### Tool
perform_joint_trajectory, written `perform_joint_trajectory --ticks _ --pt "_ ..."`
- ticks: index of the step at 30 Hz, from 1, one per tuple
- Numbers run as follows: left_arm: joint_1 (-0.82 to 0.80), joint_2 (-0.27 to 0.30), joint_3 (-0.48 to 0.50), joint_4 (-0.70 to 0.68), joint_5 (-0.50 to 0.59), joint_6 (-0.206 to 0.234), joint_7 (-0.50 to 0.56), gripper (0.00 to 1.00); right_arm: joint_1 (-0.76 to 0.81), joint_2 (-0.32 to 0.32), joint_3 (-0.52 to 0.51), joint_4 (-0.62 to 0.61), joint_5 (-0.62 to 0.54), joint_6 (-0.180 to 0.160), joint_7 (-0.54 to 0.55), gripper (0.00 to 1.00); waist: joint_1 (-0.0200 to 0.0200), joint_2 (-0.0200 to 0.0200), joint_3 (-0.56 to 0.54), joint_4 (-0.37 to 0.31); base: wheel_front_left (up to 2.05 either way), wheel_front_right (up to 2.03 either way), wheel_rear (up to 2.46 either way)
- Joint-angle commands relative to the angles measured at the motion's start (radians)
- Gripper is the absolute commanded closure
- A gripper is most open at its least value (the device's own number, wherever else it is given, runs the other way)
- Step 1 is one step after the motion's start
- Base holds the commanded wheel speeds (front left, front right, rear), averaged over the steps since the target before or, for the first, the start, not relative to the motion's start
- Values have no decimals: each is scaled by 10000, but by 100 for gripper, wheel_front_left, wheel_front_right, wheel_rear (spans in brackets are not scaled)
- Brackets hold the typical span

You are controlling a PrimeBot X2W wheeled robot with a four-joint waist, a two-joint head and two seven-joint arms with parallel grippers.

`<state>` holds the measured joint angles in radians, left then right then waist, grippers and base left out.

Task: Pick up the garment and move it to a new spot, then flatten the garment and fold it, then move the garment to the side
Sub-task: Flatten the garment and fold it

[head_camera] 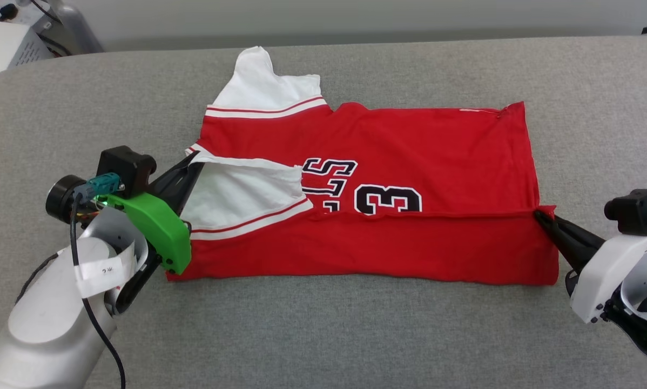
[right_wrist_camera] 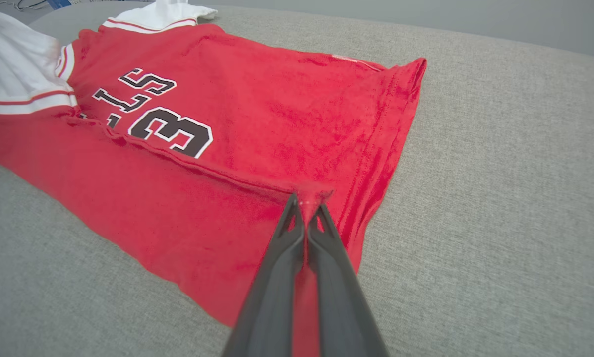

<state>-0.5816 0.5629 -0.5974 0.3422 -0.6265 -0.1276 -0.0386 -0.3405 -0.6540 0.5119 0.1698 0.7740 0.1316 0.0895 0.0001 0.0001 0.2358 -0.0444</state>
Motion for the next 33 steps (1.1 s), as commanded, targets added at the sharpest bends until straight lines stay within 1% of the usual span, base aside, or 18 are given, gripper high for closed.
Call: perform_joint_trajectory --ticks 1,6,10,14,21,22,23,24,25,29,33 --pt "-334 74 -168 286 -137 -27 -105 100 -293 63 121 158 57 -9 3 100 -1 -1 337 -180 0 0 0" --pt "-988 78 -799 1508 -671 -28 -532 100 -1123 309 727 949 250 -9 58 100 -1 -1 701 -327 0 0 0" --pt "-1377 37 -1357 2392 -1010 -29 -860 100 -1719 375 1227 1693 267 -9 1 100 -1 -1 968 -347 0 0 0" --pt "-1596 -84 -2063 3013 -1495 -29 -907 100 -2099 438 1702 2284 438 -9 -151 100 -1 -1 1146 -306 0 0 0" --pt "-1858 -132 -3042 3891 -2244 -30 -1122 100 -2519 462 2355 2893 809 -9 -589 100 -1 -1 1126 -289 0 0 0" --pt "-1893 -155 -3157 4009 -2376 -30 -1155 91 -2565 456 2424 2979 836 -9 -714 95 -1 -1 1077 -281 0 0 0" --pt "-1916 -170 -3262 4075 -2485 -30 -1165 52 -2591 459 2478 3046 874 -9 -782 60 -1 -1 1035 -271 0 0 0" --pt "-1964 -169 -3361 4129 -2550 -30 -1221 0 -2606 457 2547 3090 918 -9 -832 18 -1 -1 976 -248 0 0 0" --pt "-2023 -175 -3451 4192 -2645 -30 -1302 0 -2621 441 2612 3113 961 -9 -933 0 -1 -1 904 -218 0 0 0" --pt "-2215 -99 -3829 4148 -3157 -30 -1206 0 -2544 289 2762 3059 1144 -9 -1295 0 -1 -1 600 -82 0 0 0" --pt "-2463 278 -4224 3820 -3651 -30 -828 0 -2384 70 2856 2881 1212 -9 -1558 0 -1 -1 287 17 0 0 0"
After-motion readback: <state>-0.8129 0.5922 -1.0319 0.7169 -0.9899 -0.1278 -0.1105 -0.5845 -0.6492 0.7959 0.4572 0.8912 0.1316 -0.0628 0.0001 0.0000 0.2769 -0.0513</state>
